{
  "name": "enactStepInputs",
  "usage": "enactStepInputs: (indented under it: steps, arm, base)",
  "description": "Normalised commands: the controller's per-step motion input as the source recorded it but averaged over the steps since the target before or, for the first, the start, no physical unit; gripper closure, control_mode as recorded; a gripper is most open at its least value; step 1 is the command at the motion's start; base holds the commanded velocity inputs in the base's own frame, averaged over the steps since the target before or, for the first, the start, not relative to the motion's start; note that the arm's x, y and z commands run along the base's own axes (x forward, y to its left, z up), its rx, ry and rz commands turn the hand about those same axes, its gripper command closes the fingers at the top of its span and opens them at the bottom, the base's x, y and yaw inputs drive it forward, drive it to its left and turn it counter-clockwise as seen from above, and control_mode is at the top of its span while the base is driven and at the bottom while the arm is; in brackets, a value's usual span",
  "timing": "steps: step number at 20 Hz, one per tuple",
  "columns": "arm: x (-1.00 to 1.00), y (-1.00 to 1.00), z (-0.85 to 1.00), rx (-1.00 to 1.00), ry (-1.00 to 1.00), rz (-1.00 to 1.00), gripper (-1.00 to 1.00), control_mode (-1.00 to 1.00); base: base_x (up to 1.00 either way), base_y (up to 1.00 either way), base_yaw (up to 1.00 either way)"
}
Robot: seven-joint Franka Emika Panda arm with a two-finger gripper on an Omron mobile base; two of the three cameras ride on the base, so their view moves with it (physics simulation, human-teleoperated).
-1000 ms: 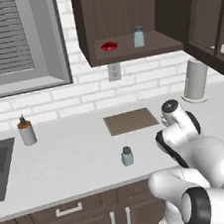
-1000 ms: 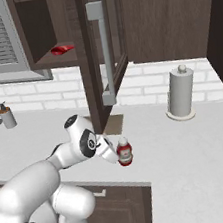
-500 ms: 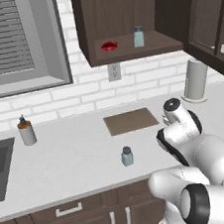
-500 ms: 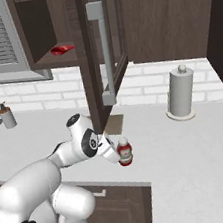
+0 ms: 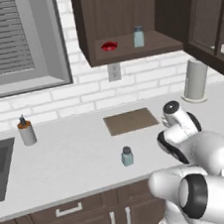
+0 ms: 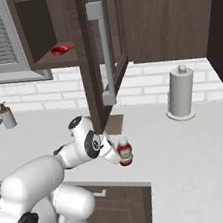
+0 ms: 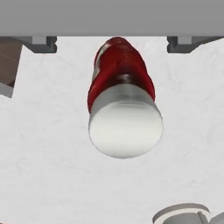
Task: Put the shaker and condiment bottle from the counter next to their counterparts in the cabinet.
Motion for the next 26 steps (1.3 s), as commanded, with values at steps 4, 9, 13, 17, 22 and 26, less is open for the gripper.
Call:
enactStepInputs:
  steps: [4, 9, 13, 17, 22, 26]
  arm:
    - [0.22, -0.02, -0.04, 0.00, 0.00, 0.00, -1.00, -1.00]
    - [0.27, -0.25, 0.00, 0.02, -0.04, 0.00, 1.00, -1.00]
    - [0.23, -0.74, 0.00, 0.10, -0.13, 0.00, 1.00, -1.00]
    - [0.02, -0.11, 0.00, 0.00, 0.01, 0.00, 1.00, -1.00]
    - [-0.74, -0.02, 0.29, 0.00, -0.04, -0.01, 1.00, -1.00]
    - [-1.00, 0.00, 0.53, 0.00, -0.13, 0.02, 1.00, -1.00]
  base:
    - [0.00, 0.00, 0.00]
    - [0.00, 0.00, 0.00]
    - [0.00, 0.00, 0.00]
    - [0.00, 0.00, 0.00]
    - [0.00, 0.00, 0.00]
    - [0.00, 0.00, 0.00]
